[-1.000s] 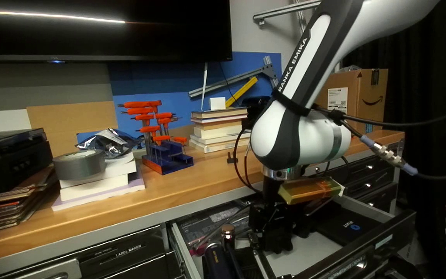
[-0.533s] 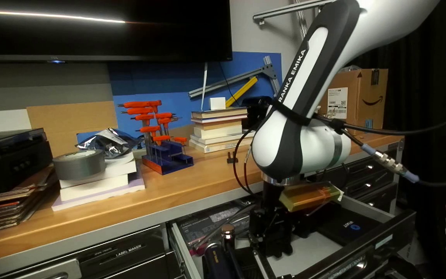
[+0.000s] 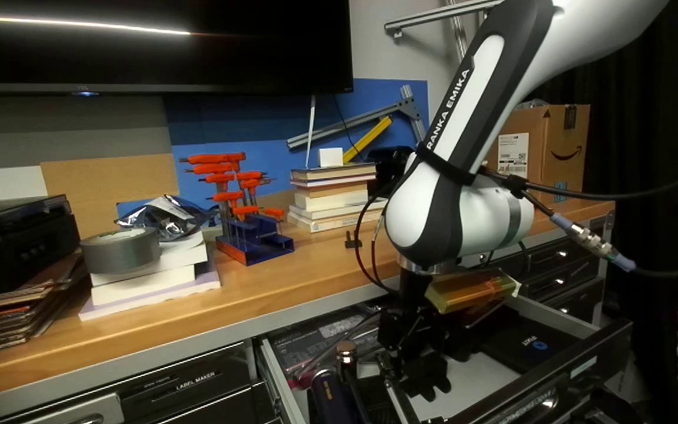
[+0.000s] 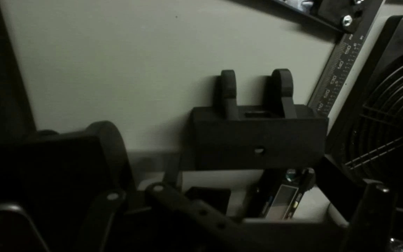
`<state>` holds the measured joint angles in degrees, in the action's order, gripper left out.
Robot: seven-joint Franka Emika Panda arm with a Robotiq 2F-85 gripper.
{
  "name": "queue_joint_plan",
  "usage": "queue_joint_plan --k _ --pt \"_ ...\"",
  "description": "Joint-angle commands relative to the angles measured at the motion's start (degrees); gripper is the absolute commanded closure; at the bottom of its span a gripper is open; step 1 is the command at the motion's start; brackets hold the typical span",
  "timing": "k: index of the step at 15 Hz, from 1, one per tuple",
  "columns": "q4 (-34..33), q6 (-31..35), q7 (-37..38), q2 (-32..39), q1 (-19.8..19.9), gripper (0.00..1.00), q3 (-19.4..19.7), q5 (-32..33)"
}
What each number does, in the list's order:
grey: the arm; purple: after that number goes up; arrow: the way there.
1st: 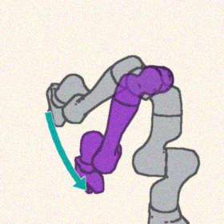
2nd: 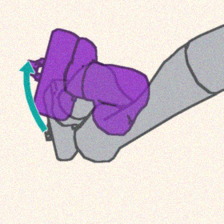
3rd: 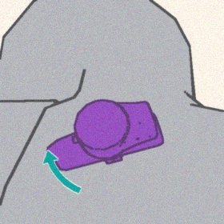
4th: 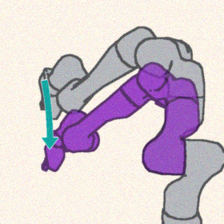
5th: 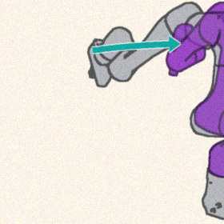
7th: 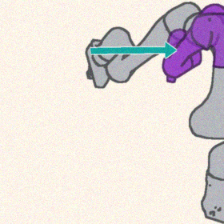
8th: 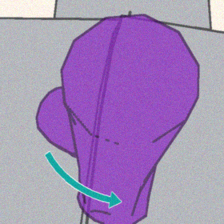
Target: Put the black objects in the drawer and close it
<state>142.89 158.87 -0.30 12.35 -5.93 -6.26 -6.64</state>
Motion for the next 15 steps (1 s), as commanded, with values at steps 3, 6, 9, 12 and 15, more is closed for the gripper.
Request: queue_joint_plan --k 3,6,9,12,15 --pt "-1.91 -6.08 2.49 -7.63 -0.18 0.0 1.03 3.47" --pt "-5.67 -10.49 5.19 -10.06 -0.08 0.0 1.55 6.64" --pt "-12.37 -15.63 9.18 -9.99 0.03 0.0 1.78 10.6" --pt "-19.83 -19.63 12.4 -7.64 -0.01 0.0 1.76 13.12" --pt "-27.68 -21.54 16.72 -3.19 -0.29 0.0 2.04 15.5"
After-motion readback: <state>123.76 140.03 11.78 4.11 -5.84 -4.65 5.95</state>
